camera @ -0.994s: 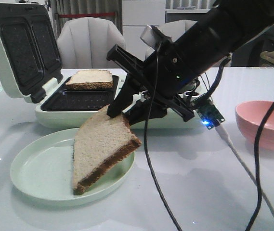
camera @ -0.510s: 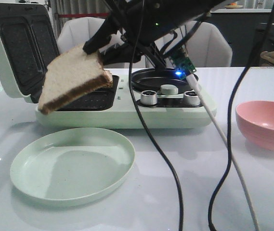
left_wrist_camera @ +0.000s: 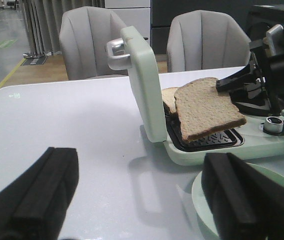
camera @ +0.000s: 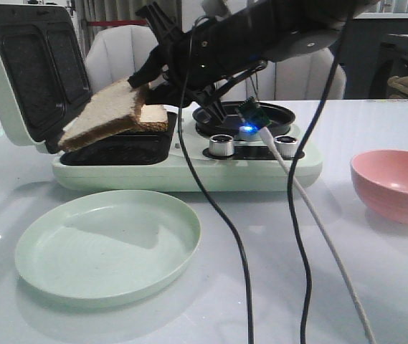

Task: Make breakfast with bread and shrimp
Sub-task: 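Carry the bread with the right gripper and lay it on the plate, then open the right gripper and withdraw it upward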

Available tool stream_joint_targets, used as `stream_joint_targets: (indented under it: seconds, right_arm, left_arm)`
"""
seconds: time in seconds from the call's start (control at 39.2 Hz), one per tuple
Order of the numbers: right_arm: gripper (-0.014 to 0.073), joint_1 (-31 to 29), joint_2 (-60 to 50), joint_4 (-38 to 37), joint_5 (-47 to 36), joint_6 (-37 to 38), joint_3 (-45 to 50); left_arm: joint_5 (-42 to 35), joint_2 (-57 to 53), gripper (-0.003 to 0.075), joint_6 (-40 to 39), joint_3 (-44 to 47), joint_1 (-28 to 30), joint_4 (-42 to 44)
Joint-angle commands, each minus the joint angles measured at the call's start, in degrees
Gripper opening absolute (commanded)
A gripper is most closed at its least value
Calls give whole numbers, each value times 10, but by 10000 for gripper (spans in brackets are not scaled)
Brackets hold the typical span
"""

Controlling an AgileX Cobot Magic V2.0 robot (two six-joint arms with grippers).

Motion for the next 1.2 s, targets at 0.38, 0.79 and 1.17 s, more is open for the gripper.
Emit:
stream_joint_targets:
  seconds: [0.38, 0.79, 1.17]
  right_arm:
    - [315, 1, -20, -95, -16, -26, -61]
    - [531, 1, -24, -249, -32, -27, -78]
    - [530, -8, -92, -409, -93, -27, -79]
  left_arm:
    - [-40, 9, 566, -1, -15, -5, 12]
    - [-40, 9, 566, -1, -15, -5, 12]
    - [-40, 9, 566, -1, -15, -5, 12]
